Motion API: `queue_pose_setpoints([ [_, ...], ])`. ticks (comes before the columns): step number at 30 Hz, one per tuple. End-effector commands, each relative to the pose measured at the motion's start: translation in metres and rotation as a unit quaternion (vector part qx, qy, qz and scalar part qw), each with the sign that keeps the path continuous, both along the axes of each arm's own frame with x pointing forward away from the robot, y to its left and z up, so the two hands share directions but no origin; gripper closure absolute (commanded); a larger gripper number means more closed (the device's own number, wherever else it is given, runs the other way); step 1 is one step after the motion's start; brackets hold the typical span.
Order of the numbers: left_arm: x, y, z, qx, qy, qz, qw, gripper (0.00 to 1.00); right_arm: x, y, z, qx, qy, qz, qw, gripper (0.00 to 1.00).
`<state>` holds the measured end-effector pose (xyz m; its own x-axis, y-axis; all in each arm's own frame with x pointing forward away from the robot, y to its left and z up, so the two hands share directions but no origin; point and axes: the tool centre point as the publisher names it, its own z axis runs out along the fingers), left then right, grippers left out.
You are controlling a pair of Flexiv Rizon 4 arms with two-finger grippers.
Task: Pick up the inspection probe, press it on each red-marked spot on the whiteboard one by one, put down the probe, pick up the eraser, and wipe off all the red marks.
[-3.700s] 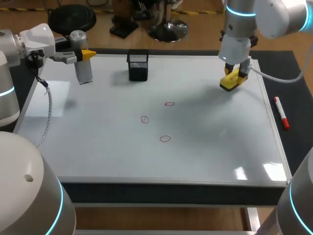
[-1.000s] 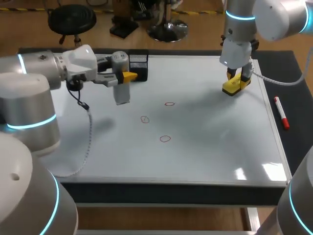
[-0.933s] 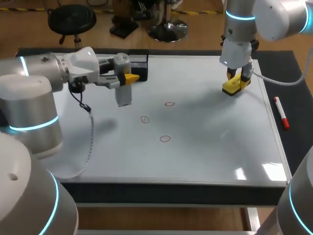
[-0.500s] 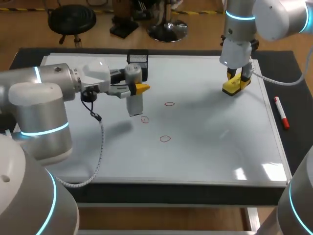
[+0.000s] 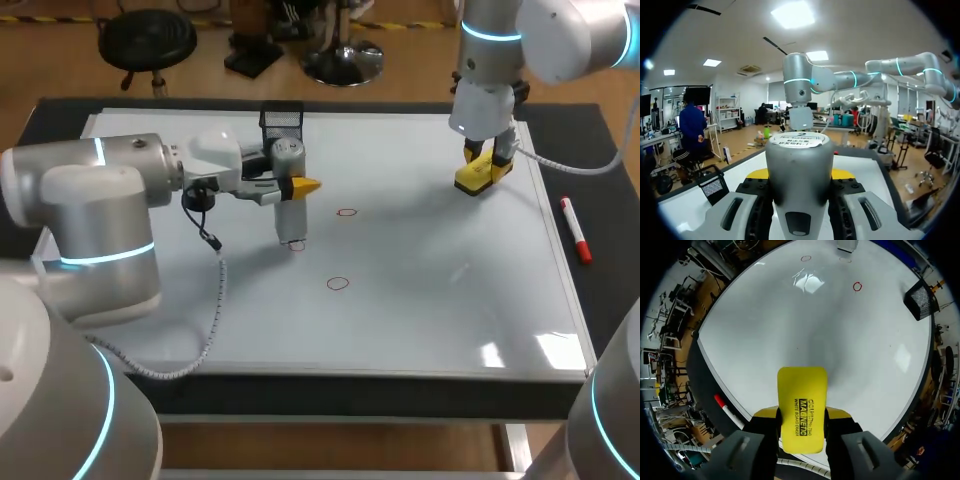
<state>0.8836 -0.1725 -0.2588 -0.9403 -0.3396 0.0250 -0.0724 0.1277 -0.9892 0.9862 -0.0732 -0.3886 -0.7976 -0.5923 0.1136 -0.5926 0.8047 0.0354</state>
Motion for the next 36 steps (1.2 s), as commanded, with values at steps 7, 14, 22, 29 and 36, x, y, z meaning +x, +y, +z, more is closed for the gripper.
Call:
queue_pose_setpoints([
  [7,0.008,-0.005,-0.013,0.01,0.007,-0.017,1.0,1.0,0.001,0.0,0.001,-0.002,0.001,0.001,1.0,1.0],
  [14,0.01,-0.007,-0.022,0.013,0.011,-0.024,1.0,1.0,0.001,0.0,0.001,-0.002,0.001,0.001,1.0,1.0],
  [22,0.01,-0.008,-0.028,0.015,0.017,-0.026,0.999,1.0,0.001,0.0,0.001,-0.002,0.001,0.001,1.0,1.0],
  [29,0.011,-0.007,-0.031,0.017,0.017,-0.028,0.999,1.0,0.001,0.0,0.001,-0.002,0.001,0.001,1.0,1.0],
  [36,0.01,-0.006,-0.035,0.015,0.017,-0.028,0.999,1.0,0.001,0.0,0.001,-0.002,0.001,0.001,1.0,1.0],
])
